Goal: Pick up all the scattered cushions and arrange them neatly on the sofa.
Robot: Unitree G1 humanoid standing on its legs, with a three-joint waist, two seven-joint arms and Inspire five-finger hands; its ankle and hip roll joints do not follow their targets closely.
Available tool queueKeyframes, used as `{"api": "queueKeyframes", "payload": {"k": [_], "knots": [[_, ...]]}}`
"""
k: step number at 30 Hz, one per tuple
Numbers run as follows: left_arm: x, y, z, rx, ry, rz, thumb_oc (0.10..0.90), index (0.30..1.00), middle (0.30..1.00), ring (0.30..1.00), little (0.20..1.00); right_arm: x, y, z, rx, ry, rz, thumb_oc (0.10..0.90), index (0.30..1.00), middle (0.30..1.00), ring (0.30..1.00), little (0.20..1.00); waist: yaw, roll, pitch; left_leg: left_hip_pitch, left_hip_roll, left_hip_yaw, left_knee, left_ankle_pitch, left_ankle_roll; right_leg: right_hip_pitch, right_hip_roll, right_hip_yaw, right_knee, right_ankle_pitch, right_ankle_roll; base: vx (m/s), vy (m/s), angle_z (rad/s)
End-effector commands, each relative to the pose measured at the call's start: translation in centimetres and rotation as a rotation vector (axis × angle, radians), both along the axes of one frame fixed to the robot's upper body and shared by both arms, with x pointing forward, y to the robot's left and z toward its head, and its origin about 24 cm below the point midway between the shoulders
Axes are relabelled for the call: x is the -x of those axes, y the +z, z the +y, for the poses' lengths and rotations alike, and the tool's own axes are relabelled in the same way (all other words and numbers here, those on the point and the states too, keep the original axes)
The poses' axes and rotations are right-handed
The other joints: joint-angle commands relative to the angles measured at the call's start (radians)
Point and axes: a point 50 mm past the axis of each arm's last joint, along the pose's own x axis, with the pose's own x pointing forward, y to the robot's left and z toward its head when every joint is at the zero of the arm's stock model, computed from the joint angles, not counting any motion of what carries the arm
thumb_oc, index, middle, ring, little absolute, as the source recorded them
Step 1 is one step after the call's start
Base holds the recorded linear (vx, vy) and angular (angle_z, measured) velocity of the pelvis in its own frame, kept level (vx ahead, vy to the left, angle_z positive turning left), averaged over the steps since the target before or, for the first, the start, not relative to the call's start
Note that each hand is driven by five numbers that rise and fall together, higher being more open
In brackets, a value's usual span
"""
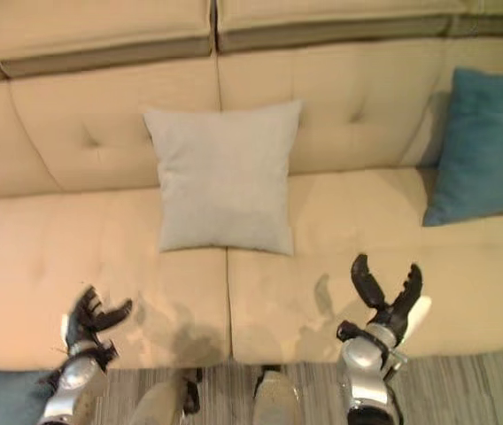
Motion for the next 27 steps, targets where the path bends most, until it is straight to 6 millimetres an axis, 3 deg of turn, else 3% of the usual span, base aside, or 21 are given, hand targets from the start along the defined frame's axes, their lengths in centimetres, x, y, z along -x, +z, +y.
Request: {"api": "queueKeyframes", "payload": {"k": [1,4,5,6,9,11,12,13,14,15,17,20,23,27], "knots": [[1.1,0.4,1.3,-0.049,-0.045,-0.041,0.800,0.900,0.900,0.900,0.900,1.2,1.1,-1.5,0.067,-0.014,-0.075,0.800,0.900,0.900,0.900,0.900,0.015,-0.031,-0.139,-0.006,0.041,-0.017,0.056,-0.115,-0.036,0.107,-0.018,0.147,0.035,0.033,0.054,-0.20,-0.322,0.64],[2.9,-1.3,1.2,-0.039,-0.040,0.062,0.800,0.900,0.900,0.900,0.900,0.6,0.8,-0.5,0.060,0.040,-0.063,0.800,0.900,0.900,0.900,0.900,0.037,-0.045,-0.159,-0.038,0.080,-0.044,0.057,-0.075,-0.065,0.156,0.040,0.177,-0.043,-0.120,0.013,-0.32,-0.412,0.57],[3.4,-1.8,1.2,-0.018,-0.008,0.090,0.800,0.900,0.900,0.900,0.900,0.1,1.2,0.1,0.080,0.093,-0.078,0.800,0.900,0.900,0.900,0.900,0.055,-0.042,-0.158,-0.064,0.127,-0.069,0.021,-0.001,-0.092,0.154,0.083,0.158,-0.056,-0.158,-0.011,-0.48,-0.539,0.22],[3.6,-1.9,1.0,0.001,0.017,0.097,0.800,0.900,0.900,0.900,0.900,-0.3,1.5,0.4,0.088,0.120,-0.085,0.800,0.900,0.900,0.900,0.900,0.061,-0.040,-0.154,-0.078,0.152,-0.081,-0.008,0.048,-0.110,0.147,0.102,0.145,-0.053,-0.166,-0.023,-0.38,-0.404,0.19],[3.3,-2.1,0.4,0.022,0.033,0.101,0.800,0.900,0.900,0.900,0.900,-0.8,2.1,0.9,0.105,0.157,-0.103,0.800,0.900,0.900,0.900,0.900,0.062,-0.048,-0.143,-0.103,0.169,-0.066,-0.032,0.064,-0.109,0.138,0.119,0.128,-0.053,-0.173,-0.046,-0.39,-0.247,0.33],[3.4,-2.4,-0.5,0.077,0.073,0.102,0.800,0.900,0.900,0.900,0.900,-0.6,1.7,1.2,0.113,0.196,-0.073,0.800,0.900,0.900,0.900,0.900,0.049,-0.086,-0.129,-0.063,0.134,-0.024,0.096,-0.060,-0.058,0.098,0.099,0.085,-0.057,-0.117,-0.057,-0.59,-0.255,0.42],[3.4,-2.4,-0.5,0.077,0.073,0.102,0.800,0.900,0.900,0.900,0.900,-0.6,1.7,1.2,0.113,0.197,-0.073,0.800,0.900,0.900,0.900,0.900,0.048,-0.084,-0.130,-0.067,0.135,-0.025,0.099,-0.062,-0.058,0.097,0.100,0.084,-0.059,-0.115,-0.057,-0.35,-0.136,0.45],[3.5,-2.4,-0.7,0.090,0.073,0.100,0.800,0.900,0.900,0.900,0.900,-0.4,1.6,1.1,0.109,0.193,-0.067,0.800,0.900,0.900,0.900,0.900,0.040,-0.093,-0.135,-0.056,0.121,-0.007,0.151,-0.105,-0.051,0.085,0.092,0.067,-0.066,-0.104,-0.056,-0.29,-0.123,0.53],[3.6,-2.5,-1.1,0.101,0.075,0.110,0.800,0.900,0.900,0.900,0.900,0.1,1.4,0.9,0.105,0.178,-0.058,0.800,0.900,0.900,0.900,0.900,0.024,-0.107,-0.145,-0.045,0.112,0.038,0.234,-0.162,-0.040,0.072,0.081,0.047,-0.079,-0.088,-0.058,-0.54,-0.212,0.74],[3.6,-2.5,-1.3,0.105,0.064,0.104,0.800,0.900,0.900,0.900,0.900,0.8,1.0,0.7,0.087,0.157,-0.049,0.800,0.900,0.900,0.900,0.900,-0.003,-0.118,-0.164,0.020,0.123,0.129,0.331,-0.218,-0.028,0.057,0.070,-0.005,-0.101,-0.066,-0.059,-0.50,-0.184,0.83],[3.8,-2.6,-1.4,0.090,0.036,0.120,0.800,0.900,0.900,0.900,0.900,1.6,0.5,0.7,0.052,0.133,-0.047,0.800,0.900,0.900,0.900,0.900,-0.032,-0.119,-0.183,0.105,0.142,0.202,0.374,-0.259,-0.025,0.040,0.061,-0.063,-0.116,-0.047,-0.058,-0.40,-0.060,1.04],[4.4,-3.4,-2.3,0.081,-0.022,0.180,0.800,0.900,0.900,0.900,0.900,1.7,0.2,0.9,0.004,0.139,-0.059,0.800,0.900,0.900,0.900,0.900,-0.058,-0.107,-0.201,0.221,0.095,0.186,0.323,-0.303,-0.042,0.001,0.057,-0.122,-0.124,-0.008,-0.052,-0.31,0.095,1.21],[4.6,-3.9,-3.6,0.070,-0.098,0.230,0.800,0.900,0.900,0.900,0.900,1.7,0.2,1.1,-0.030,0.132,-0.082,0.800,0.900,0.900,0.900,0.900,-0.089,-0.093,-0.204,0.276,0.050,0.185,0.190,-0.370,-0.026,-0.043,0.041,-0.172,-0.143,0.034,-0.030,-0.33,0.210,0.86],[5.0,-4.5,-4.0,0.062,-0.117,0.278,0.800,0.900,0.900,0.900,0.900,0.8,0.2,2.3,-0.079,0.159,-0.102,0.800,0.900,0.900,0.900,0.900,-0.074,-0.116,-0.174,0.257,-0.013,0.147,0.115,-0.384,-0.001,-0.066,0.016,-0.161,-0.183,0.134,0.014,-0.25,0.249,0.64]]}}
